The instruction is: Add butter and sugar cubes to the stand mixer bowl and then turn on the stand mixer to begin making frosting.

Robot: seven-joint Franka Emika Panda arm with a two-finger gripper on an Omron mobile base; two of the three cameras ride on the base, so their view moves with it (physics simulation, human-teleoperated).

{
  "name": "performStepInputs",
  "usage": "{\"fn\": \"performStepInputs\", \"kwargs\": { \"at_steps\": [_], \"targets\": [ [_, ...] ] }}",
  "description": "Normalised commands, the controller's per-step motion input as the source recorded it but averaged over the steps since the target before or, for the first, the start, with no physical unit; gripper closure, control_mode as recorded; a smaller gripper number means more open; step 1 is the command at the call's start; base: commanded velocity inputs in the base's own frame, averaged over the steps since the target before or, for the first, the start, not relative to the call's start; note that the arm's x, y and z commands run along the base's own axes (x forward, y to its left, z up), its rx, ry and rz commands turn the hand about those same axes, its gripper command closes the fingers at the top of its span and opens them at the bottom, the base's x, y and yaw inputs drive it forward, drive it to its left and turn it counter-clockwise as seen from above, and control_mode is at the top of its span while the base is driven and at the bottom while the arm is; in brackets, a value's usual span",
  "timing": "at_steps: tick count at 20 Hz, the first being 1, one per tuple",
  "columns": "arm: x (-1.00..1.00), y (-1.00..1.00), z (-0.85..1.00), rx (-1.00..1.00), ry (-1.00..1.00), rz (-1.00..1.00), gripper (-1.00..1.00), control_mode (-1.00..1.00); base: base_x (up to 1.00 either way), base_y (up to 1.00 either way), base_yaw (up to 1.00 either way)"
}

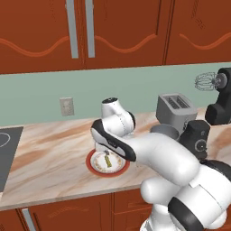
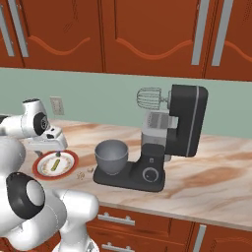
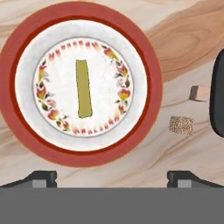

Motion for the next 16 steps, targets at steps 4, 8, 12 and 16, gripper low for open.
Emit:
{"fn": "performStepInputs", "kwargs": {
  "at_steps": [4, 8, 12, 16],
  "targets": [
    [0.21, 0.06, -0.37, 0.00, 0.03, -0.10, -1.00, -1.00, 0.00, 0.00, 0.00],
    [0.00, 0.14, -0.26, 0.00, -0.01, -0.09, -1.00, -1.00, 0.00, 0.00, 0.00],
    [0.00, 0.20, -0.23, 0.00, -0.01, -0.10, -1.00, -1.00, 0.00, 0.00, 0.00],
    [0.00, 0.07, -0.24, 0.00, -0.01, -0.10, -1.00, -1.00, 0.00, 0.00, 0.00]
  ]
}}
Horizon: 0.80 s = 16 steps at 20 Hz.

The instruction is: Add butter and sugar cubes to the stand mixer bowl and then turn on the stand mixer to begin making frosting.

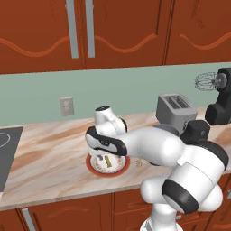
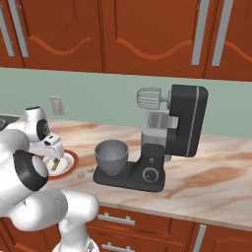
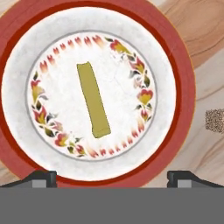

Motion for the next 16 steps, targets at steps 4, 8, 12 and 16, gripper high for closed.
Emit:
{"fn": "performStepInputs", "kwargs": {
  "at_steps": [4, 8, 12, 16],
  "targets": [
    [0.03, 0.00, -0.21, 0.00, -0.02, -0.09, -1.00, -1.00, 0.00, 0.00, 0.00],
    [0.13, 0.00, -0.13, 0.00, -0.02, -0.08, -1.00, -1.00, 0.00, 0.00, 0.00],
    [0.22, 0.00, -0.10, 0.00, -0.02, -0.08, -1.00, -1.00, 0.00, 0.00, 0.00],
    [0.15, 0.00, -0.18, 0.00, -0.01, -0.03, -1.00, -1.00, 0.00, 0.00, 0.00]
  ]
}}
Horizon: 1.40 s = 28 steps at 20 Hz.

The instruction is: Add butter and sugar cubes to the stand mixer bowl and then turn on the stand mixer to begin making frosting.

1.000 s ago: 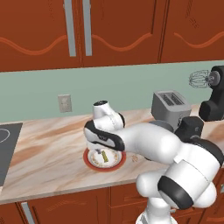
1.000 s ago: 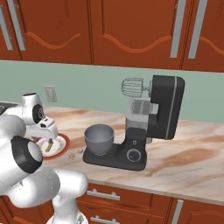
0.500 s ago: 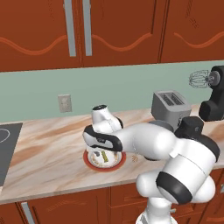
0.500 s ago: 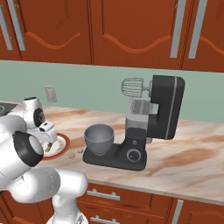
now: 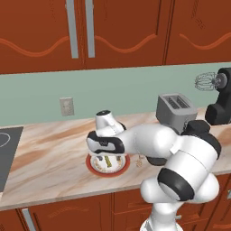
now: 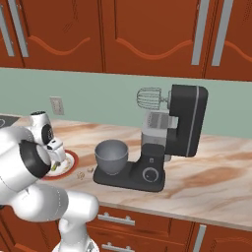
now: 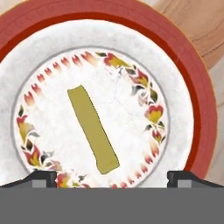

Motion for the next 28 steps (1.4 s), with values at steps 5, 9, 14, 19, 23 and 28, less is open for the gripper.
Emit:
{"fn": "performStepInputs", "kwargs": {
  "at_steps": [5, 9, 14, 19, 23, 28],
  "targets": [
    [0.07, 0.04, -0.25, 0.00, -0.01, 0.00, -1.00, -1.00, 0.00, 0.00, 0.00],
    [0.05, 0.04, -0.23, 0.00, -0.01, 0.00, -1.00, -1.00, 0.00, 0.00, 0.00],
    [0.04, 0.01, -0.22, 0.00, -0.03, 0.00, -1.00, -1.00, 0.00, 0.00, 0.00],
    [0.02, 0.01, -0.22, 0.00, -0.06, 0.01, -1.00, -1.00, 0.00, 0.00, 0.00],
    [0.02, 0.01, -0.19, 0.00, -0.09, 0.02, -1.00, -1.00, 0.00, 0.00, 0.00],
    [-0.01, 0.01, -0.34, -0.01, -0.08, 0.02, 1.00, -1.00, 0.00, 0.00, 0.00]
  ]
}}
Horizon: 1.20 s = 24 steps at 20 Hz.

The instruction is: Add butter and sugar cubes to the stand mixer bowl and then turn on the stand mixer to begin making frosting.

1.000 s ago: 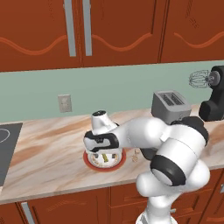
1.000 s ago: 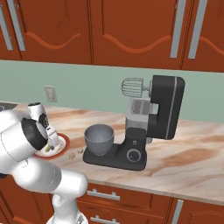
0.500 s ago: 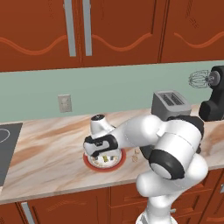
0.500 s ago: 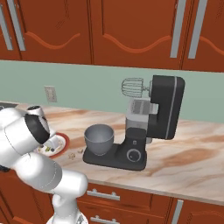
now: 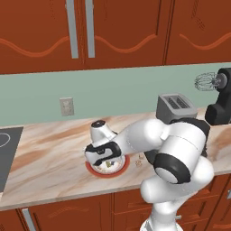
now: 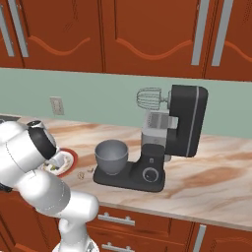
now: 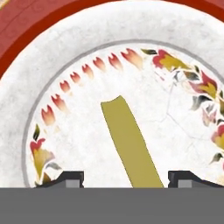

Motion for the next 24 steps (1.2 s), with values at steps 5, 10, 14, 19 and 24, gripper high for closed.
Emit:
{"fn": "performStepInputs", "kwargs": {
  "at_steps": [5, 10, 14, 19, 24],
  "targets": [
    [0.00, 0.00, -0.26, 0.01, -0.09, 0.01, 1.00, -1.00, 0.00, 0.00, 0.00],
    [0.00, -0.03, -0.17, 0.08, -0.10, 0.00, 1.00, -1.00, 0.00, 0.00, 0.00],
    [0.00, -0.14, -0.15, 0.13, -0.09, 0.00, 1.00, -1.00, 0.00, 0.00, 0.00],
    [0.00, -0.17, -0.08, 0.12, -0.10, 0.00, 1.00, -1.00, 0.00, 0.00, 0.00],
    [-0.13, -0.16, 0.26, 0.05, -0.05, 0.00, 1.00, -1.00, 0.00, 0.00, 0.00]
  ]
}}
